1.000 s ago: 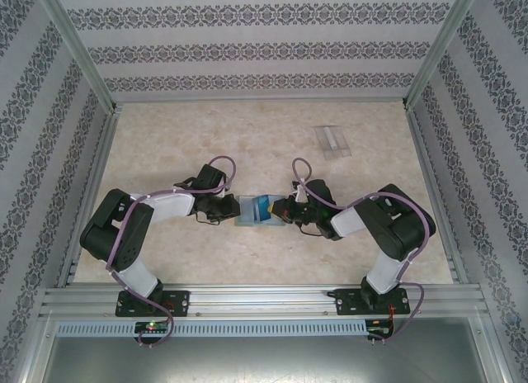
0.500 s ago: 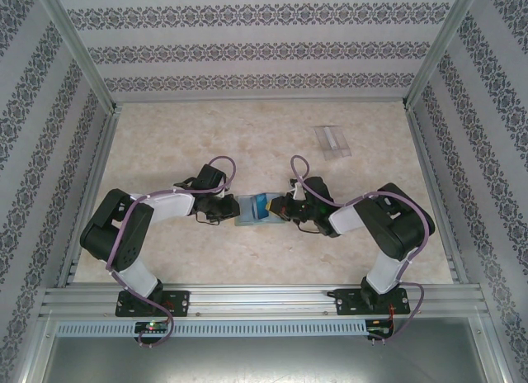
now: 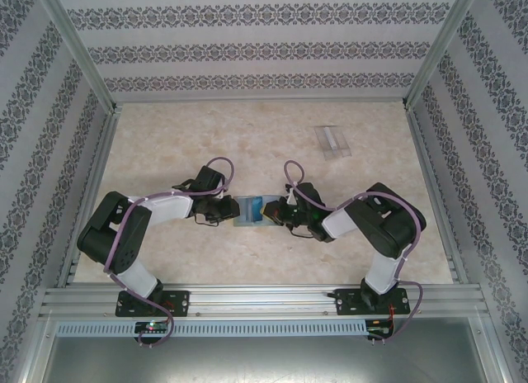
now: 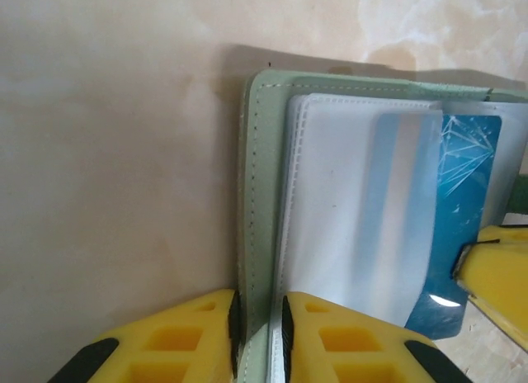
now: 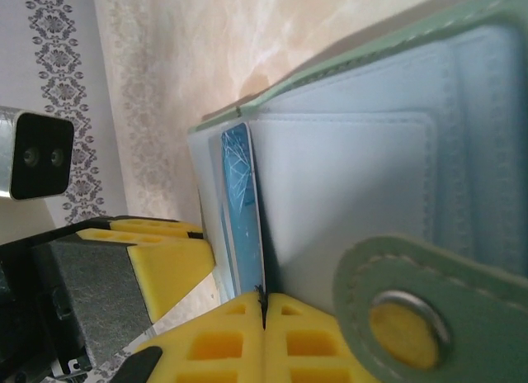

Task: Put the credit cards into the card holder
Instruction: Insert the credit card into the card slot.

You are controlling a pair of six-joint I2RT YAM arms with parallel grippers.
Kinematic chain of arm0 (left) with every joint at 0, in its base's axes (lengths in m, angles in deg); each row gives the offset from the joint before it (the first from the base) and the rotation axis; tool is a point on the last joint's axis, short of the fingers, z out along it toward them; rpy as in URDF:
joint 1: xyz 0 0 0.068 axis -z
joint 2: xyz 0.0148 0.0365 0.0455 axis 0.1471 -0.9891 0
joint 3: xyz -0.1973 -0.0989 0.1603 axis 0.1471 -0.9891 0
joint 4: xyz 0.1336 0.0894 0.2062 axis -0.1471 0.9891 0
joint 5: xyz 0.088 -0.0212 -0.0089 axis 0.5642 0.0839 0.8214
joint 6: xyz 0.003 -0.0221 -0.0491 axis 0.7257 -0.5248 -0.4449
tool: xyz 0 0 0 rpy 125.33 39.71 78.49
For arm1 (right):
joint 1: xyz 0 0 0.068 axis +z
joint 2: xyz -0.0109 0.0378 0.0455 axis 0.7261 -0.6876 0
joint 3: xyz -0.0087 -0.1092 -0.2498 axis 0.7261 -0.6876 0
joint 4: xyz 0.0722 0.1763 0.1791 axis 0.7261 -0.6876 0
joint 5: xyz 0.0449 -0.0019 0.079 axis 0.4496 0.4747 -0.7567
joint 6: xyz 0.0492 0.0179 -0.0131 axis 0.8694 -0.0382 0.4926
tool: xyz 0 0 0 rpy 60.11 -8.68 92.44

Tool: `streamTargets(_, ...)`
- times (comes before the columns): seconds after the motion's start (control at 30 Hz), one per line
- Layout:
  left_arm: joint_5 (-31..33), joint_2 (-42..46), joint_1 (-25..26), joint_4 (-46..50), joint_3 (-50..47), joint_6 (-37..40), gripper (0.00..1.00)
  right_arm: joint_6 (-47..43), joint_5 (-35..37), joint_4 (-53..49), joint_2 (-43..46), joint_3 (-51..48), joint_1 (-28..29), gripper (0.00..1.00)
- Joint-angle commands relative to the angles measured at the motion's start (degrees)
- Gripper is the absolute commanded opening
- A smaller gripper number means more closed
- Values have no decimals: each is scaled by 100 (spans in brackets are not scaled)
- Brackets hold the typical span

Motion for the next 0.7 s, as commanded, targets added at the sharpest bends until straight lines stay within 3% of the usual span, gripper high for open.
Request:
streamTargets(0.0, -190, 32, 70, -140, -226, -181, 25, 227, 167, 127, -118, 140, 259, 2)
streamTargets(0.5, -981, -110, 63, -1020, -377, -716, 29, 259, 447, -66, -458, 573, 600, 6)
streamTargets(0.67, -993, 7, 62, -1030, -414, -807, 32, 251, 481, -131, -384, 555, 597, 13)
